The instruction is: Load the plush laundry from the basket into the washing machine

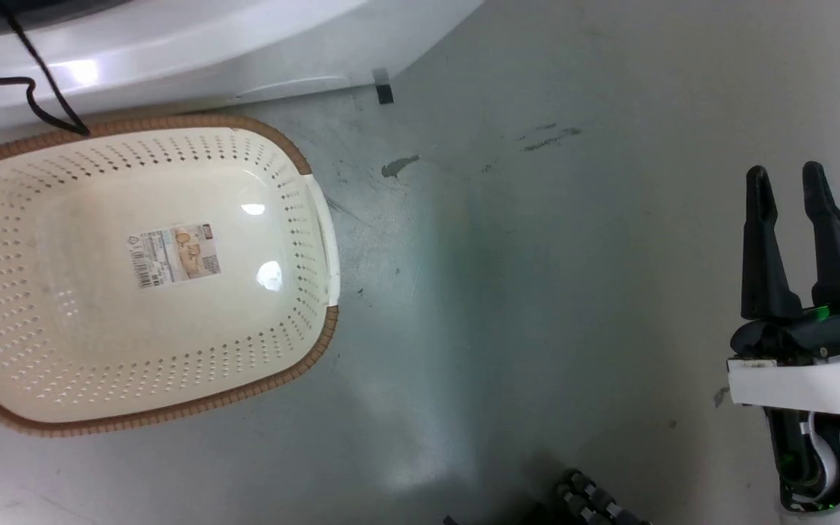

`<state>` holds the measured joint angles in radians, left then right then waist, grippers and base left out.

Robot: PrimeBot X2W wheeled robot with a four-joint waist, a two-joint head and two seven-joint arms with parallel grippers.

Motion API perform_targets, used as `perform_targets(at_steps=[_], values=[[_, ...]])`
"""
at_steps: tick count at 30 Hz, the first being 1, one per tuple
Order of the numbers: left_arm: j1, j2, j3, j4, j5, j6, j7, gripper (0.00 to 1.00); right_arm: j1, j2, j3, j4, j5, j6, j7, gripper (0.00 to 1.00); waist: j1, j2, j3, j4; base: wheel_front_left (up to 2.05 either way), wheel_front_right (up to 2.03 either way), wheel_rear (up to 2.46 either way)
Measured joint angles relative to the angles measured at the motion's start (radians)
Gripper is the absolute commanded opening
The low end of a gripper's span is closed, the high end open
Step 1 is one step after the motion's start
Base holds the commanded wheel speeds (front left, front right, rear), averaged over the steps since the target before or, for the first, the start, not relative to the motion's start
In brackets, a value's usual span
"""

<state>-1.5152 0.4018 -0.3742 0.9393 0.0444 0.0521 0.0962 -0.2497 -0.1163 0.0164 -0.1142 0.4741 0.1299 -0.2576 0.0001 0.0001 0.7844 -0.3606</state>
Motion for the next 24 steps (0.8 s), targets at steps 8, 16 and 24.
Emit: perform_targets(at_steps=[8, 16, 24], values=[[0.004, -0.020, -0.018, 0.047, -0.015, 0.016, -0.110, 1.00, 0.001, -0.004, -0.017, -0.019, -0.017, 0.000, 0.000, 1.00, -0.0001, 0.0000, -0.045, 0.037, 0.00, 0.00, 0.00], [0.184, -0.077, -0.016, 0.110, -0.074, 0.005, -0.278, 1.00, 0.073, -0.019, -0.063, -0.014, -0.075, 0.000, 0.000, 1.00, -0.0001, 0.0000, -0.186, 0.089, 0.00, 0.00, 0.00], [0.549, -0.147, -0.067, 0.013, -0.112, -0.049, -0.352, 1.00, 0.233, -0.008, -0.089, 0.024, -0.151, 0.000, 0.000, 1.00, -0.0004, 0.0000, -0.437, 0.198, 0.00, 0.00, 0.00]])
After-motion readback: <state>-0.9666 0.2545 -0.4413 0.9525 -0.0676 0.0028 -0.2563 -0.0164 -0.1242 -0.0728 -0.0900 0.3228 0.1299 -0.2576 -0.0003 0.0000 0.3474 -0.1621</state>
